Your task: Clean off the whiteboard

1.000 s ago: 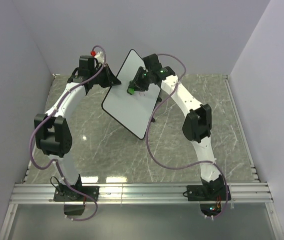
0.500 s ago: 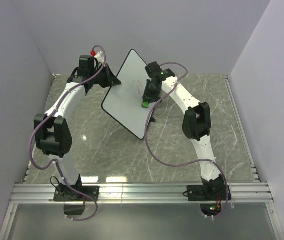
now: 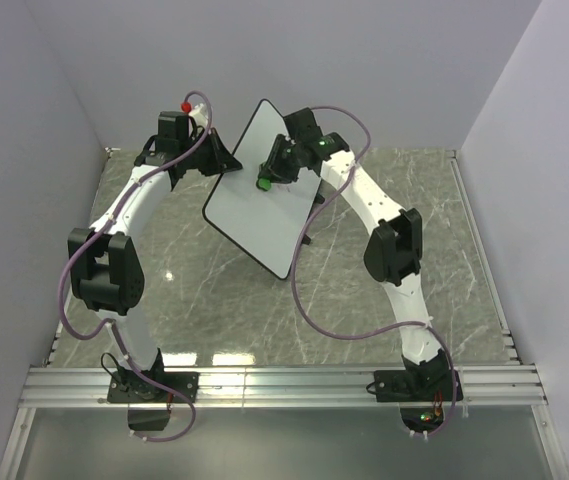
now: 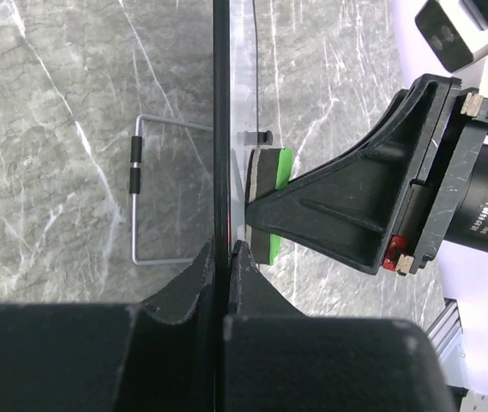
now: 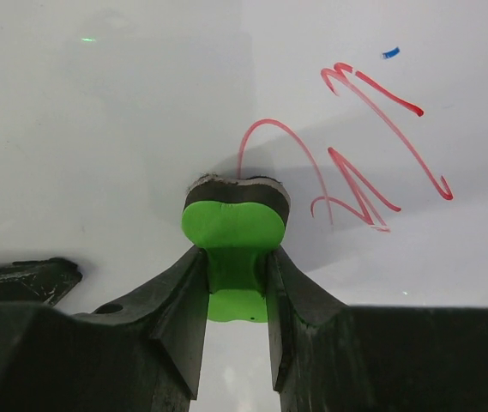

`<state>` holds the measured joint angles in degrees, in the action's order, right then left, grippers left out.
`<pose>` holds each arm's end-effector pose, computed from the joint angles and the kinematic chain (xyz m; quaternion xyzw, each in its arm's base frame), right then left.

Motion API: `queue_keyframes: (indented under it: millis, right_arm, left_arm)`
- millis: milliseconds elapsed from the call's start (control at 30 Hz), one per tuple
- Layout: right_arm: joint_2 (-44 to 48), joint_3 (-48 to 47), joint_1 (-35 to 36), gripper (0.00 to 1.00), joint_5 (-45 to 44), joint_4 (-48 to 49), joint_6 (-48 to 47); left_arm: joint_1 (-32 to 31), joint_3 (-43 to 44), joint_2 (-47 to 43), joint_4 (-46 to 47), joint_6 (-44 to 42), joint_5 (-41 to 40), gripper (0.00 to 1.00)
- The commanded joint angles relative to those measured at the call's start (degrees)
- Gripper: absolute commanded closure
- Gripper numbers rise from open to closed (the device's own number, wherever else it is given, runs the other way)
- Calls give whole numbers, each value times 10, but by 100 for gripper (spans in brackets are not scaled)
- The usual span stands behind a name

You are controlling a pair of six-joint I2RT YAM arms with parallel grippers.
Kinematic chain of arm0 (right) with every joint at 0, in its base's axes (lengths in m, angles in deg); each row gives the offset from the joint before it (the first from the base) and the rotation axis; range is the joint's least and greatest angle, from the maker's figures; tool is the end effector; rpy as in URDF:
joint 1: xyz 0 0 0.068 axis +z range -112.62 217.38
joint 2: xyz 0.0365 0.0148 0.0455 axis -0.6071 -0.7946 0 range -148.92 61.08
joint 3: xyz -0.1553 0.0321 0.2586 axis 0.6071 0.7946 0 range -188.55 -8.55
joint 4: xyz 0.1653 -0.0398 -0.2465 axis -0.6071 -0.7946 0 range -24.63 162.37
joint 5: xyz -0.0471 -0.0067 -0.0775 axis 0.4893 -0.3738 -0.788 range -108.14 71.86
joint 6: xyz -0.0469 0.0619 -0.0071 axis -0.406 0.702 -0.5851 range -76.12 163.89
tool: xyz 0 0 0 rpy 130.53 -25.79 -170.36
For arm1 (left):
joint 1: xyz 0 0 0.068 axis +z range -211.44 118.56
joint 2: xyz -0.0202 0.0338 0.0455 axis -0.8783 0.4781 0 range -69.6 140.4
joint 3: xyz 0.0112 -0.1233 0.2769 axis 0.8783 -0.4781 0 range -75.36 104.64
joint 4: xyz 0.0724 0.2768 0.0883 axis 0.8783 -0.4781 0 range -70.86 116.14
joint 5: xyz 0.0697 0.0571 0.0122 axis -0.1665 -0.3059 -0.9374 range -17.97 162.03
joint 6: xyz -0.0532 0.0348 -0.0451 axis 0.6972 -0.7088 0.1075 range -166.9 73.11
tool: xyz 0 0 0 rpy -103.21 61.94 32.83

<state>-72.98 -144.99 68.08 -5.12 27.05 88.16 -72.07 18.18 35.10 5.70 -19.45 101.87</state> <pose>0.5166 0.3241 0.3030 0.0627 0.9099 0.3239 0.2515 0.4840 -0.1246 0.3338 0.0009 0.8528 -0.3662 0.3723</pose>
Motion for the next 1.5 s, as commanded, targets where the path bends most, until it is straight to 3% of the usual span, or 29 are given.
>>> queue_keyframes:
  millis: [0, 233, 500, 633, 733, 767, 867, 1067, 1467]
  right_arm:
    - [9, 38, 5, 100, 21, 57, 18]
    - [12, 142, -34, 100, -6, 17, -19]
    - [-19, 125, -39, 100, -15, -27, -43]
    - [-45, 55, -38, 100, 9, -38, -29]
    - [-45, 37, -29, 100, 103, 28, -9]
    - [-30, 42, -21, 100, 140, 94, -1]
    - [-26, 18, -10, 100, 180, 183, 44]
    - [-46, -47, -13, 100, 171, 258, 112]
    - [-41, 78, -51, 100, 32, 50, -1]
  left_arm:
    - [-40, -22, -11, -72, -53, 56, 100]
    - [-39, -24, -13, -72, -54, 55, 100]
    - [-39, -13, -2, -79, -57, 53, 100]
    - [-39, -11, 3, -81, -61, 51, 100]
    - [-39, -14, 6, -79, -62, 54, 100]
    - [-40, -15, 6, -79, -62, 55, 100]
    - [-39, -11, 9, -82, -63, 55, 100]
    - [-39, -3, 10, -96, -70, 51, 100]
    - [-33, -4, 5, -106, -78, 44, 100]
